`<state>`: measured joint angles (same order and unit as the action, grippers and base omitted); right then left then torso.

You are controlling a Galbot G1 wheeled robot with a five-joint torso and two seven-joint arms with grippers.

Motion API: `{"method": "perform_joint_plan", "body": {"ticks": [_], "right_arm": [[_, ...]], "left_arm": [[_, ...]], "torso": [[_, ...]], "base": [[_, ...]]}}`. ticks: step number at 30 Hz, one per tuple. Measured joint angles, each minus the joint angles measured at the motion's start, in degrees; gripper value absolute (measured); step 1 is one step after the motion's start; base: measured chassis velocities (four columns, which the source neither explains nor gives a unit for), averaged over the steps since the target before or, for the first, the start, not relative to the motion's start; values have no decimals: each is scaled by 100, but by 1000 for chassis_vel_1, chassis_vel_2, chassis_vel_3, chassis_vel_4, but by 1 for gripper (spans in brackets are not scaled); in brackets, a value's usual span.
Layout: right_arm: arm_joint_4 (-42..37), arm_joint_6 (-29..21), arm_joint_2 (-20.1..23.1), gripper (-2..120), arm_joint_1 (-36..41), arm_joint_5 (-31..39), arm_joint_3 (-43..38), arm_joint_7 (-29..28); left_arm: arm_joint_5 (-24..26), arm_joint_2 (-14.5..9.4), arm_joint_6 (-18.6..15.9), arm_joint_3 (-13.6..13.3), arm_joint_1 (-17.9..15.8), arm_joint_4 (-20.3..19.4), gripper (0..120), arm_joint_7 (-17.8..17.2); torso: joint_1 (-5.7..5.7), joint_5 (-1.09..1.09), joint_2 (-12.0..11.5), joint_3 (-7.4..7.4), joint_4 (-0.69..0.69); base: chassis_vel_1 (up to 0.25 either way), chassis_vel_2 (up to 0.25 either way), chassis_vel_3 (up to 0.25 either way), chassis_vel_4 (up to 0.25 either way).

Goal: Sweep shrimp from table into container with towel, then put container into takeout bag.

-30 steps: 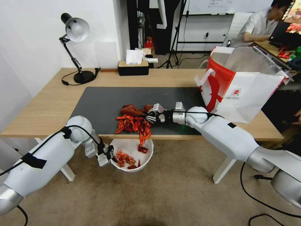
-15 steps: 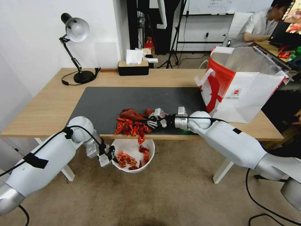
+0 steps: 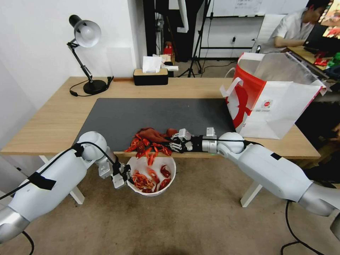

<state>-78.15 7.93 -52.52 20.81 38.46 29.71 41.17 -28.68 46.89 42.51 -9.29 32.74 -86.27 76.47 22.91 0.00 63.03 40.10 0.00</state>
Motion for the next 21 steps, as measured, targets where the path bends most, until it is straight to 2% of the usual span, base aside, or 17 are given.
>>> {"method": "perform_joint_plan", "body": {"ticks": [21], "right_arm": [[-481, 4, 369, 8, 413, -36, -238, -3]], "left_arm": [[0, 26, -1, -96, -154, 69, 0, 2]], "torso": [[1, -1, 0, 1, -2]], "base": [[0, 0, 0, 0]]}}
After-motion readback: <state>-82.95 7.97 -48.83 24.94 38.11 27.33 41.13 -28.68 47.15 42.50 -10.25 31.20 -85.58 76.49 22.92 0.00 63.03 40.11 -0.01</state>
